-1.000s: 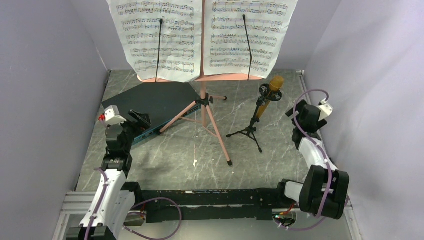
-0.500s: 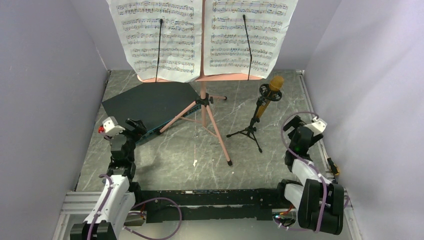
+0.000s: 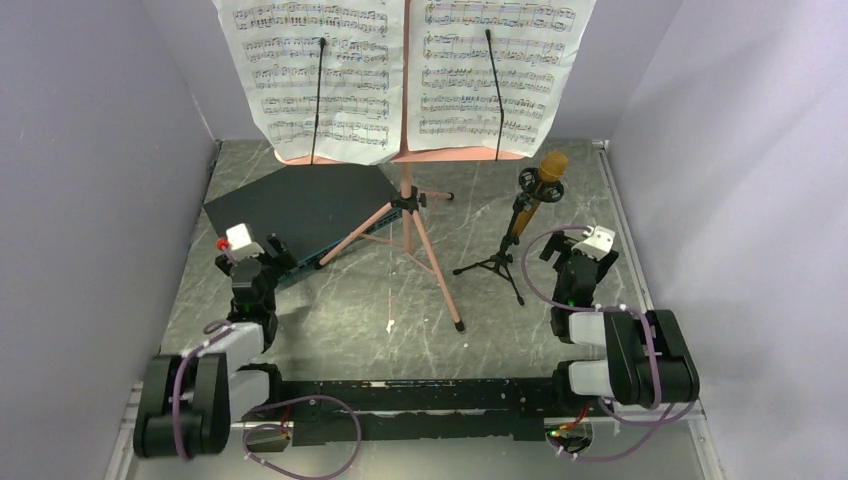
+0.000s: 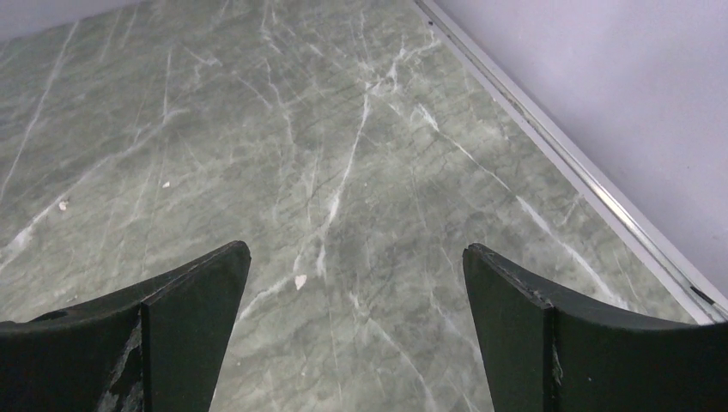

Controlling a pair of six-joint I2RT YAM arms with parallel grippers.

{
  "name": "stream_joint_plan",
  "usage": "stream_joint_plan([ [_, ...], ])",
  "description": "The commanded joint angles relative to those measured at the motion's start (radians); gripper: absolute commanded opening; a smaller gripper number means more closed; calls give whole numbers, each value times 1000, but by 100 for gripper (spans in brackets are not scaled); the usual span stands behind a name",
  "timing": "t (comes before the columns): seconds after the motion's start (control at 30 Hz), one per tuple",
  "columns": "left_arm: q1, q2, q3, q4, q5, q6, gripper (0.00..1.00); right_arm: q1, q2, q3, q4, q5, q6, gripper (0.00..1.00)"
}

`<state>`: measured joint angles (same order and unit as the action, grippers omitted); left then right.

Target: Set up the instrument practice props

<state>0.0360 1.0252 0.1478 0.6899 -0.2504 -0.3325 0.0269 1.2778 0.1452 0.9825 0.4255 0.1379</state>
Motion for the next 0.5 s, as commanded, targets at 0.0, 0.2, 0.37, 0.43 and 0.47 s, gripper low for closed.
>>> stream_joint_plan([
  [0.0,5,235,-17,340,-3,152,94,2,93,-24,289,14,-31,100],
  [0.2,5,512,36,552,73,275,94,11,170,-18,337,-29,-55,100],
  [0.37,4,574,105,465,106,288,94,15,197,25,281,-21,-61,100],
  [0.43,3,585,145,423,102,295,94,19,195,63,206,-24,-61,100],
  [0.47,2,607,162,430,90,300,94,18,195,89,152,-17,-53,100],
])
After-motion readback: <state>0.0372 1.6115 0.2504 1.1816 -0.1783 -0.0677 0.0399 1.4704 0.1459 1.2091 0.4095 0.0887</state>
